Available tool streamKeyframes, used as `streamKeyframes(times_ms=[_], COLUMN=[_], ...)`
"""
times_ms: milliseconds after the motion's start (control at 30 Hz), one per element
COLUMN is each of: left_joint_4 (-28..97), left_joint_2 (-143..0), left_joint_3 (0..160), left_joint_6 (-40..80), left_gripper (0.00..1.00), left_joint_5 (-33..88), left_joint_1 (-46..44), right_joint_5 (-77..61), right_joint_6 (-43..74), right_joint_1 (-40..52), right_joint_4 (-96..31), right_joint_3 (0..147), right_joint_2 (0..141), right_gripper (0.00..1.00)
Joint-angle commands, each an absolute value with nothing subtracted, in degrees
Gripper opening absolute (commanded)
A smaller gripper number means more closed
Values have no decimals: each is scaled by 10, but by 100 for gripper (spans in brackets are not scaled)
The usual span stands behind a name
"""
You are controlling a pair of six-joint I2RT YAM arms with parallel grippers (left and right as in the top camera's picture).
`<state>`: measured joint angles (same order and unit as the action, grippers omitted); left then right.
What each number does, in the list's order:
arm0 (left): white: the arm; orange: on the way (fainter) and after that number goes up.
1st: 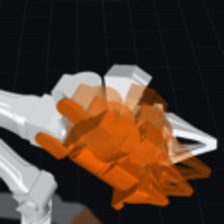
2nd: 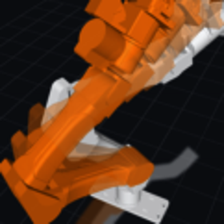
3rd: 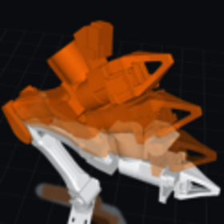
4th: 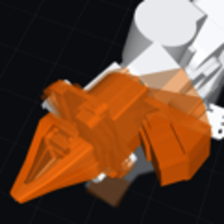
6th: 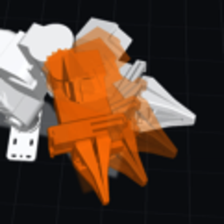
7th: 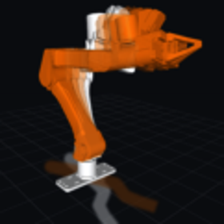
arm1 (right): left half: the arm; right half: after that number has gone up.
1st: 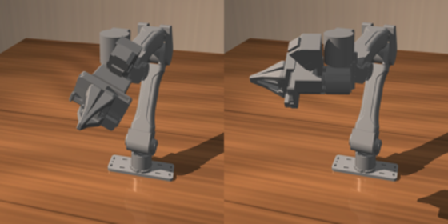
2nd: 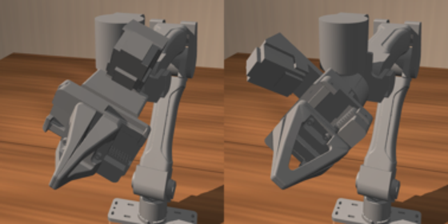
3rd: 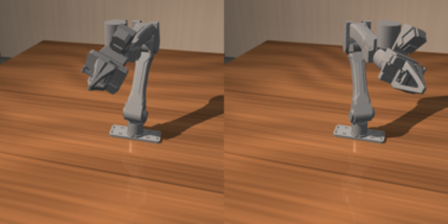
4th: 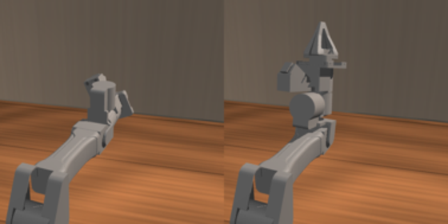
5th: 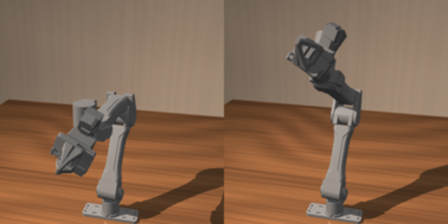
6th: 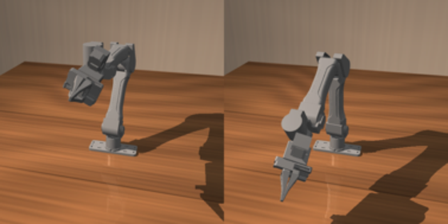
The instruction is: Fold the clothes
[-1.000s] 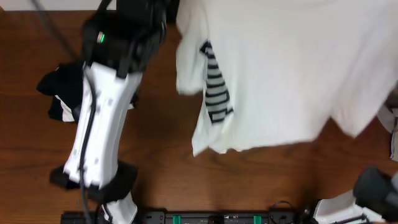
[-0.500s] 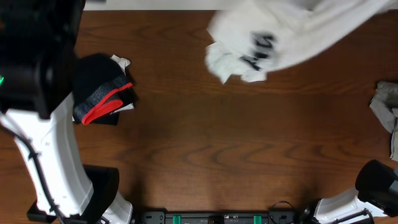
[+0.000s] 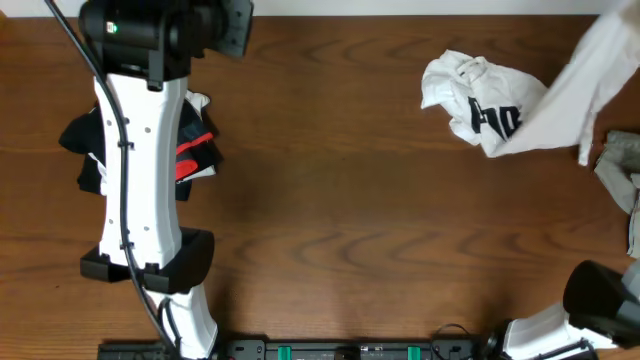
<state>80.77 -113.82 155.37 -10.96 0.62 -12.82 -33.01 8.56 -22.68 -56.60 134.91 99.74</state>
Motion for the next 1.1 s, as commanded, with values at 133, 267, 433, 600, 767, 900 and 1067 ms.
streamKeyframes(times_ms=[133, 267, 433, 600, 767, 900, 1067], left_joint_4=[808, 809, 821, 835, 844, 842, 837], left_joint_2=[-1039, -1005, -986, -985, -988, -989, -990], left_joint_3=[1567, 1567, 1567, 1566, 1551, 1530, 1526], left_joint_6=[-98, -94, -72, -72, -72, -72, -73], left_gripper=[47, 51, 52, 57, 59, 60, 59], left_joint_5=[15, 15, 27, 86, 112, 111, 99], left_joint_1=[-127, -127, -127, -127, -127, -127, -125], right_joint_5=[-355, -356, -320, -182, -75, -79, -179], right_joint_6=[113, 113, 84, 56, 36, 43, 63], right_joint_1=[-150, -80, -62, -72, -72, -72, -72], right_joint_4=[-509, -499, -507, -533, -545, -557, -554], right_joint_3=[1362, 1362, 1362, 1362, 1362, 1362, 1362], right_joint_2=[860, 809, 756, 730, 736, 753, 795], right_gripper=[1, 1, 1, 1, 2, 1, 1])
